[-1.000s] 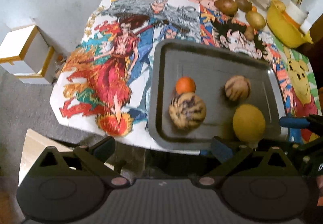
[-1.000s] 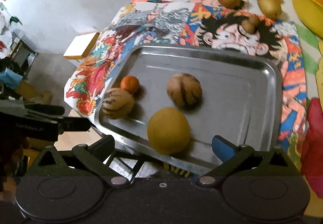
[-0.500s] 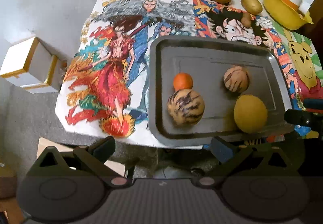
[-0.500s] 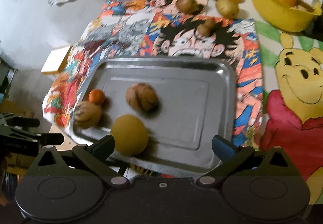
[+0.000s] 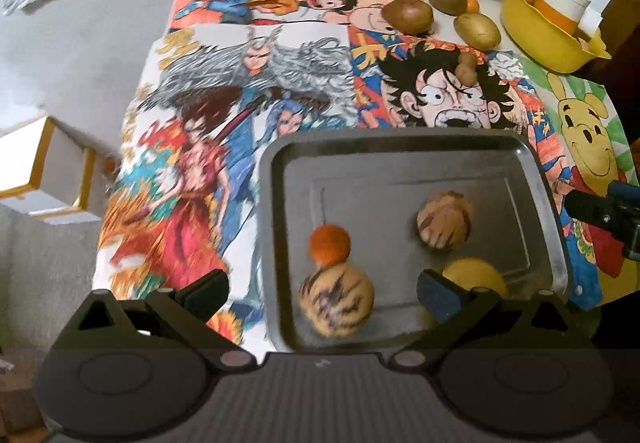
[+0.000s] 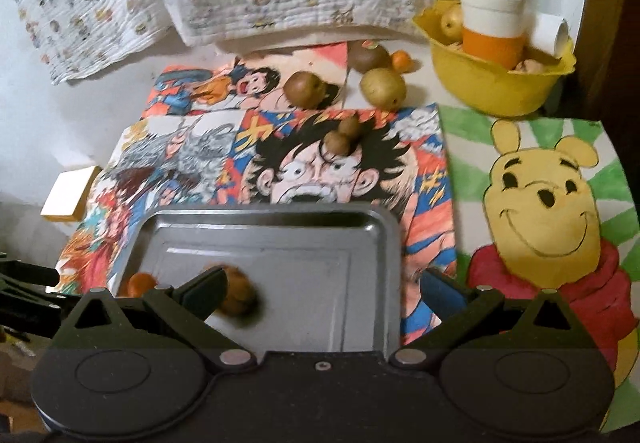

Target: Organize fruits

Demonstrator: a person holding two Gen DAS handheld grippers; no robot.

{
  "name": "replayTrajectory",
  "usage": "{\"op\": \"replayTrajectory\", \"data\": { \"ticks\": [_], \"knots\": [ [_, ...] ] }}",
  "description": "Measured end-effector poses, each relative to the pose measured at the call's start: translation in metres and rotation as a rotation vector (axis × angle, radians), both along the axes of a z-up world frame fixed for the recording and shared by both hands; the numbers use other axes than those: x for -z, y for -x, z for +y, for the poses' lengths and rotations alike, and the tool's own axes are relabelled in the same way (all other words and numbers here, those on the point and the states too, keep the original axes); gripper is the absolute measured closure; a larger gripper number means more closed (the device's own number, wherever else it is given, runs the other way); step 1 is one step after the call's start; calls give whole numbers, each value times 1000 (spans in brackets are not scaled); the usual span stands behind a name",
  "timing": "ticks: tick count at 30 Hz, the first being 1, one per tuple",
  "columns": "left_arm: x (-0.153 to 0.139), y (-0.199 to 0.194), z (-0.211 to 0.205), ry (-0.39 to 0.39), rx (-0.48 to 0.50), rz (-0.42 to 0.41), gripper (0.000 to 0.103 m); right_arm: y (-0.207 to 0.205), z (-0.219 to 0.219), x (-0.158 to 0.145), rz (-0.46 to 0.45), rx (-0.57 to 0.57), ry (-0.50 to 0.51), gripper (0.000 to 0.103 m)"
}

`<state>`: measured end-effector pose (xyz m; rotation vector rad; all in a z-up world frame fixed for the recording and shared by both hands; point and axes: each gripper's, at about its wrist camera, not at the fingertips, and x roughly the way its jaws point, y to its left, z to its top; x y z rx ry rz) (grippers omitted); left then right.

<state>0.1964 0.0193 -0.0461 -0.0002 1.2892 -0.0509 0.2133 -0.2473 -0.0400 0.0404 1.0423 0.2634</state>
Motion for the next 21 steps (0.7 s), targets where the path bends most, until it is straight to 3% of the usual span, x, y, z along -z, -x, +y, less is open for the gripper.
{"op": "replayTrajectory", "data": {
  "ticks": [16, 21],
  "knots": [
    [11, -115, -6, 20, 113, -20, 1, -50, 13, 20, -41, 94, 1, 1],
    [16, -145, -7, 57, 96, -82, 1, -60, 21, 28, -45, 131, 72, 1]
  ]
}}
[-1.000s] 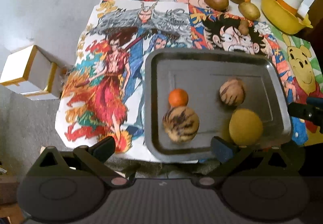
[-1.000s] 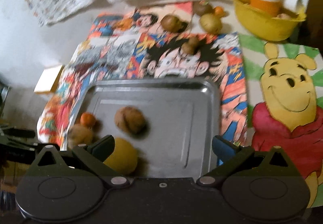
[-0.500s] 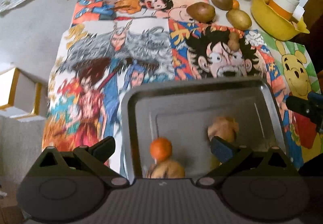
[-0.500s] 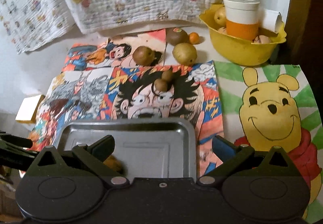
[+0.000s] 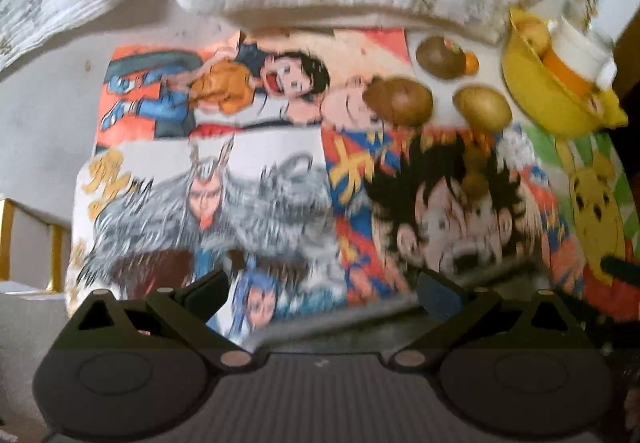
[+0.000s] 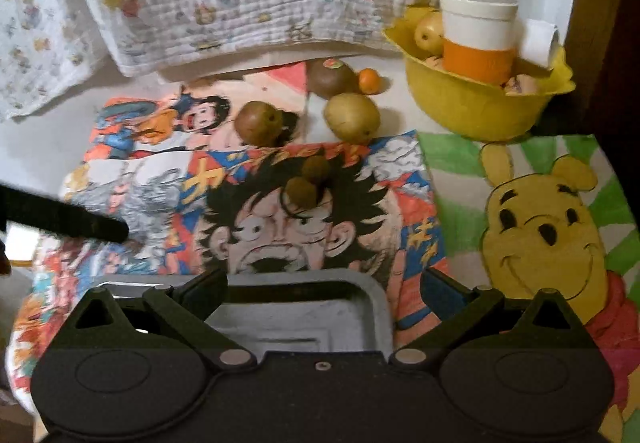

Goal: Organize fruits
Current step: 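Move the left tool to the large brown potato while the right tool approaches a small brown fruit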

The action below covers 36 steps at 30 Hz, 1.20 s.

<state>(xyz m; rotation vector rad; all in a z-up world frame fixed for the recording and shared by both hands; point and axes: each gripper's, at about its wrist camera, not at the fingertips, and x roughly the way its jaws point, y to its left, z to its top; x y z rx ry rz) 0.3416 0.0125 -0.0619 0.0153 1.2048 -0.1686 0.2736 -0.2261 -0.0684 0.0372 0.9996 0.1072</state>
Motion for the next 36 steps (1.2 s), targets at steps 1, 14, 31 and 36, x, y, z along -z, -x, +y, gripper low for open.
{"op": "replayTrajectory", "data": {
  "ticks": [1, 14, 31, 36],
  "knots": [
    [2, -6, 0, 12, -10, -6, 1, -2, 2, 1, -9, 0, 17, 1],
    [19, -69, -23, 64, 72, -51, 1, -44, 22, 25, 17, -16, 30, 3],
    [40, -145, -61, 97, 281, -79, 2, -91, 38, 53, 54, 35, -14, 23],
    [49, -154, -69, 98, 312, -66, 4, -98, 43, 61, 74, 43, -10, 36]
  ]
}}
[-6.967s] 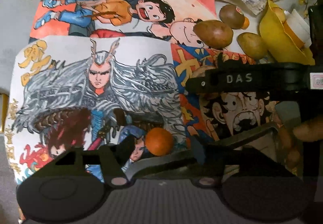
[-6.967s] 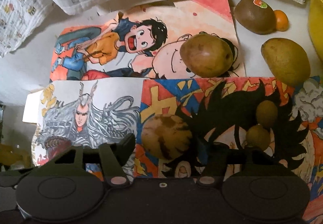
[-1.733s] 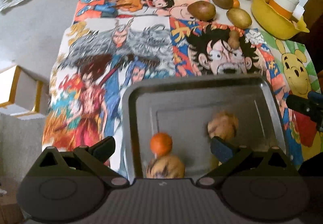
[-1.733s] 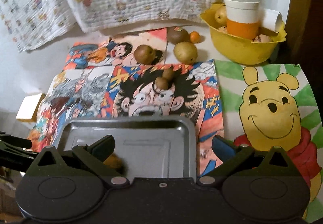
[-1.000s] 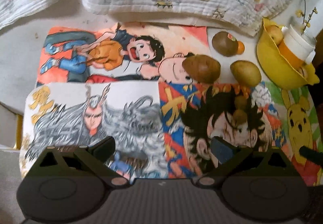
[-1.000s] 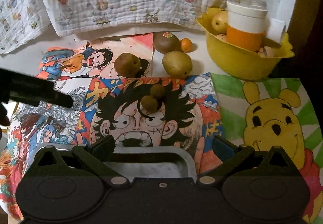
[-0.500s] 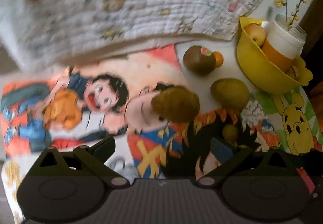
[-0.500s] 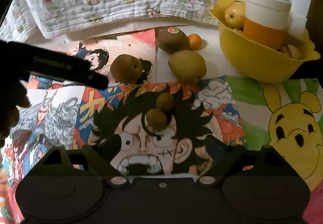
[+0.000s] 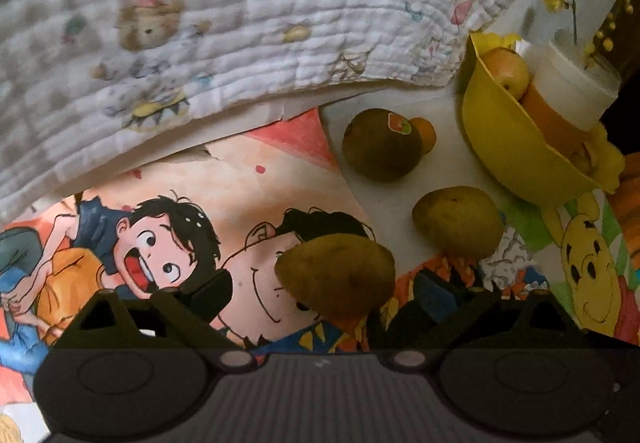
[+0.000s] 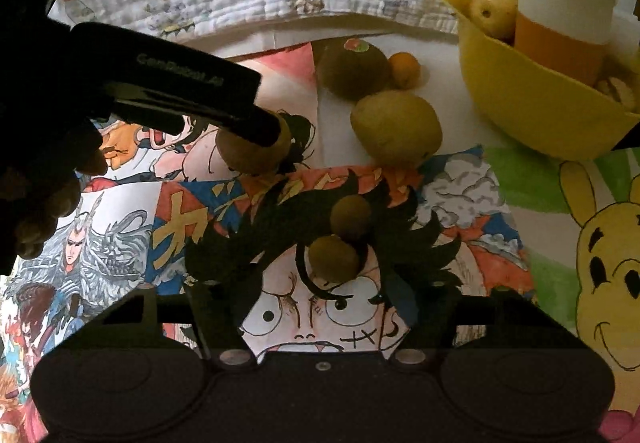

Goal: Organize fruits
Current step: 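Move the left tool to the large brown potato while the right tool approaches a small brown fruit, then close the left tool on the potato while the right tool grasps the small brown fruit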

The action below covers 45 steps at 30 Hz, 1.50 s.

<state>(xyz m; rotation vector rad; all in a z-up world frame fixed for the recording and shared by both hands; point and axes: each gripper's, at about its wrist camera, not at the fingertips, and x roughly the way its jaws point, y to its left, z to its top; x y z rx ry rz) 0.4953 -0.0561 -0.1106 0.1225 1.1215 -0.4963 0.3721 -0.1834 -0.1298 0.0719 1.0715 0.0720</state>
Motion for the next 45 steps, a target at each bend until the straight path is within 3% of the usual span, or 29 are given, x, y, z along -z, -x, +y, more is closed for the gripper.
{"op": "replayTrajectory", "data": {
  "ticks": [6, 17, 21, 27, 34, 45],
  "knots": [
    [7, -1, -16, -46, 84, -19, 7, -4, -2, 4, 3, 23, 21, 43],
    [18, -11, -19, -23, 67, 12, 11, -7, -2, 7, -3, 38, 43, 54],
    [21, -12, -25, -36, 90, 16, 20, -7, -1, 7, -7, 38, 53, 61],
    [23, -12, -27, -51, 86, -1, 25, -6, 1, 8, -13, 10, 54, 72],
    [20, 0, -21, -53, 88, -41, 26, -4, 1, 7, -18, -24, 62, 73],
    [13, 40, -2, -27, 2, -22, 27, 13, -2, -4, -32, -84, 58, 73]
  ]
}}
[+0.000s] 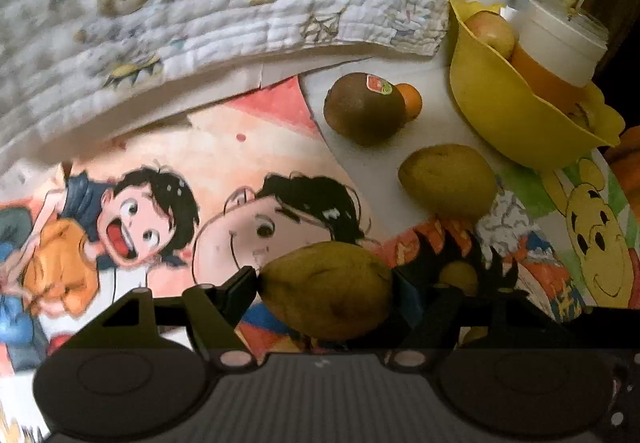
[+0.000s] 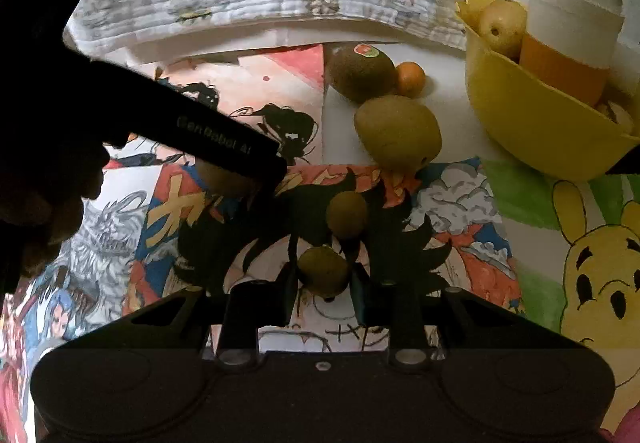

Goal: Organize fruits
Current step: 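Close the left tool on the potato while the right tool grasps the small brown fruit, then carry the potato over the tray with the left tool while the right tool carries the small fruit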

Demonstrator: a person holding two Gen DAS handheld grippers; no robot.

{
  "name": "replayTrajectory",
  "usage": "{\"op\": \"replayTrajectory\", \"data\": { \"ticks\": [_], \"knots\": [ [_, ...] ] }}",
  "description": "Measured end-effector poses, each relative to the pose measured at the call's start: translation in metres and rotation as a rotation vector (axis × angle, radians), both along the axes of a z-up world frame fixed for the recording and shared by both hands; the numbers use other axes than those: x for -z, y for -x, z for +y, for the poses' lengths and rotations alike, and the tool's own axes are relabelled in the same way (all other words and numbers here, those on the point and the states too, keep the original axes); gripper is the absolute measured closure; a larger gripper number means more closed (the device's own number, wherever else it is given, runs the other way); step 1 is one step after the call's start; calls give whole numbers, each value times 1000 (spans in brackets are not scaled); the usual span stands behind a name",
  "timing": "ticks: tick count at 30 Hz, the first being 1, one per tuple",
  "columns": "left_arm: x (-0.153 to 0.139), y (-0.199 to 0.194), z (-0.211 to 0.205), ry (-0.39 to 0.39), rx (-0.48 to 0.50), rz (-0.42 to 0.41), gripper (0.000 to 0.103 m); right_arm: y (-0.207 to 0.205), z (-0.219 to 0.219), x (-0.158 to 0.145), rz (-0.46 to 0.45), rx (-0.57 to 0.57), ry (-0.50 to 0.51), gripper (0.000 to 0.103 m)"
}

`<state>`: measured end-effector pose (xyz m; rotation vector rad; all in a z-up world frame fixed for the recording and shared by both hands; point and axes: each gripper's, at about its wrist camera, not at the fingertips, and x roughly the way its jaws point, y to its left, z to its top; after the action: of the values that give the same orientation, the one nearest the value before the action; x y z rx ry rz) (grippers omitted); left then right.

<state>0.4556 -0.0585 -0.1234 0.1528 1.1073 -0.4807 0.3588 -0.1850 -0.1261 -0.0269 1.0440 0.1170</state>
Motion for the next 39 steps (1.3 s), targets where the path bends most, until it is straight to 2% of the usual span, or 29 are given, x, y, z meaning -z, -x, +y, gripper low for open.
{"op": "replayTrajectory", "data": {
  "ticks": [10, 17, 27, 35, 39],
  "knots": [
    [-16, 47, 21, 79, -155, 31, 27, 34, 1, -19, -11, -155, 4, 73],
    [-32, 98, 49, 119, -315, 33, 27, 60, 6, -29, -1, -264, -30, 73],
    [-32, 166, 88, 110, -491, 60, 27, 82, 18, -28, 64, -363, -73, 73],
    [-14, 188, 106, 91, -597, 109, 27, 84, 35, -18, 121, -399, -88, 73],
    [-13, 192, 107, 95, -595, 107, 27, 84, 39, -15, 138, -406, -83, 73]
  ]
}}
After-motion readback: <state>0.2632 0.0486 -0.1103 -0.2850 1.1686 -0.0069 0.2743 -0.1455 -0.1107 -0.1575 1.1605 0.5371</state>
